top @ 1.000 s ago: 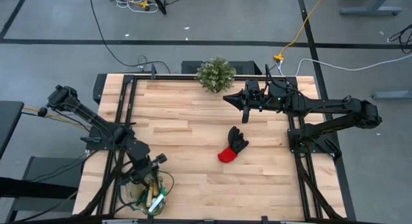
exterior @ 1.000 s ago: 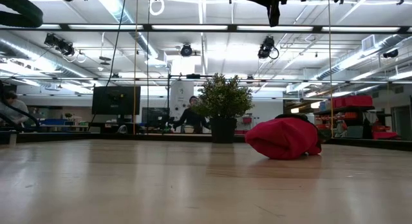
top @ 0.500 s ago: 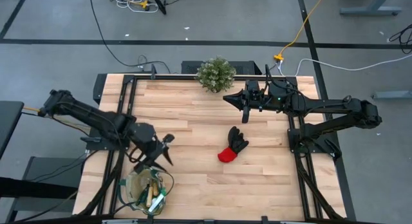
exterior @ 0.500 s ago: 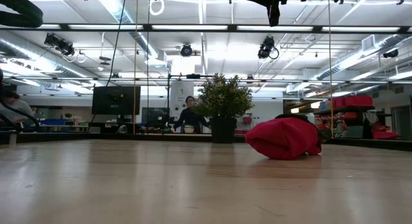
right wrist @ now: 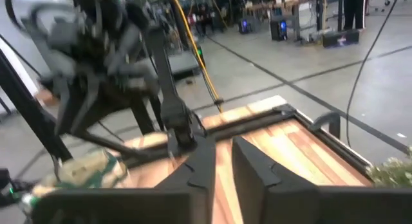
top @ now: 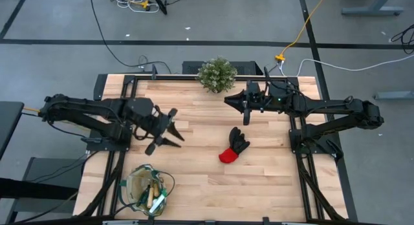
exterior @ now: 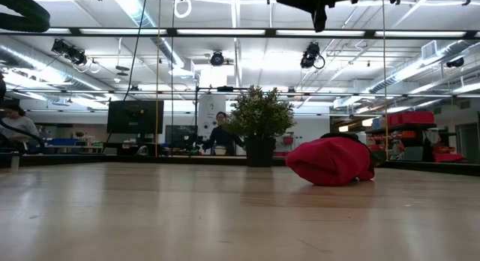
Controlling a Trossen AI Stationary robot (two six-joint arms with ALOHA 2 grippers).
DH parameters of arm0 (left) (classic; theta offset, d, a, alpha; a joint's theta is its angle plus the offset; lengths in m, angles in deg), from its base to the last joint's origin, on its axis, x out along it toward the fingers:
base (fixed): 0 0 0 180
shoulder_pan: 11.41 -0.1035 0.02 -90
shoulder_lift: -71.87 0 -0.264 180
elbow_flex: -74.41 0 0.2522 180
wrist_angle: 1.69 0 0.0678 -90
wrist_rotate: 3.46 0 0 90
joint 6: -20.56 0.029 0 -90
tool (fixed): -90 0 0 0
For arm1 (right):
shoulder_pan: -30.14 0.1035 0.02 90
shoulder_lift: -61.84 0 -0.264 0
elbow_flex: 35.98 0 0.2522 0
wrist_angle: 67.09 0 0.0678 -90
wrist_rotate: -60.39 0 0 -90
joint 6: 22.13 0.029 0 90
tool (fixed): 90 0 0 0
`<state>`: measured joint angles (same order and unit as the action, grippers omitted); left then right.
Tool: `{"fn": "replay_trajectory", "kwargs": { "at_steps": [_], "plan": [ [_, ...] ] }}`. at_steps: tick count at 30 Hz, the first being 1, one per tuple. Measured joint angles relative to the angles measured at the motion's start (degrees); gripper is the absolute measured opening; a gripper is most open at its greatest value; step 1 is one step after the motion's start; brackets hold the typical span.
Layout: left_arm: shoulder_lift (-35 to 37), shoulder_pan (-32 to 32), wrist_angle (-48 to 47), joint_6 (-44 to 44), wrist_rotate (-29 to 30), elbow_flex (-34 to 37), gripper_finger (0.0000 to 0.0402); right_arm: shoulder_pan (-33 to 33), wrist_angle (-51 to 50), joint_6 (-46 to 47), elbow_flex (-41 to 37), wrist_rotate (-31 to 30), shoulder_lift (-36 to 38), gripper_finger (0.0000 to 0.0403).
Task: Pick & Place Garden tools in Gardening bag
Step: Put the red gloves into the gardening bag
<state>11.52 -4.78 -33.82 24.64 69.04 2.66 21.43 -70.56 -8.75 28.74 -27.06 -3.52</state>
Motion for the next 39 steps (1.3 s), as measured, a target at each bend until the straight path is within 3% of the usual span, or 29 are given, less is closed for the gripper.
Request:
{"fn": "replay_trajectory", "kwargs": {
  "at_steps": [11,17,25,32,39],
  "plan": [
    [0.0,-4.45,-0.39,0.04,4.26,-2.02,0.0124,0.02,-11.34,-4.62,0.0,3.83,0.0,0.0187],
    [0.0,-4.67,-0.35,0.05,5.48,-2.03,0.0124,0.02,-14.0,-5.74,0.0,5.67,0.0,0.0234],
    [0.0,-4.65,-0.31,-0.02,5.52,-2.04,0.0124,0.02,-16.93,-6.4,0.0,8.93,2.59,0.0242],
    [0.0,-4.65,0.08,-0.03,9.87,-2.04,0.0124,-0.11,-24.04,-7.92,0.0,7.25,7.69,0.0238],
    [0.0,-4.65,0.98,-0.04,10.4,-2.04,0.0124,-0.11,-27.88,-7.97,0.0,5.88,12.35,0.0237]
  ]
}}
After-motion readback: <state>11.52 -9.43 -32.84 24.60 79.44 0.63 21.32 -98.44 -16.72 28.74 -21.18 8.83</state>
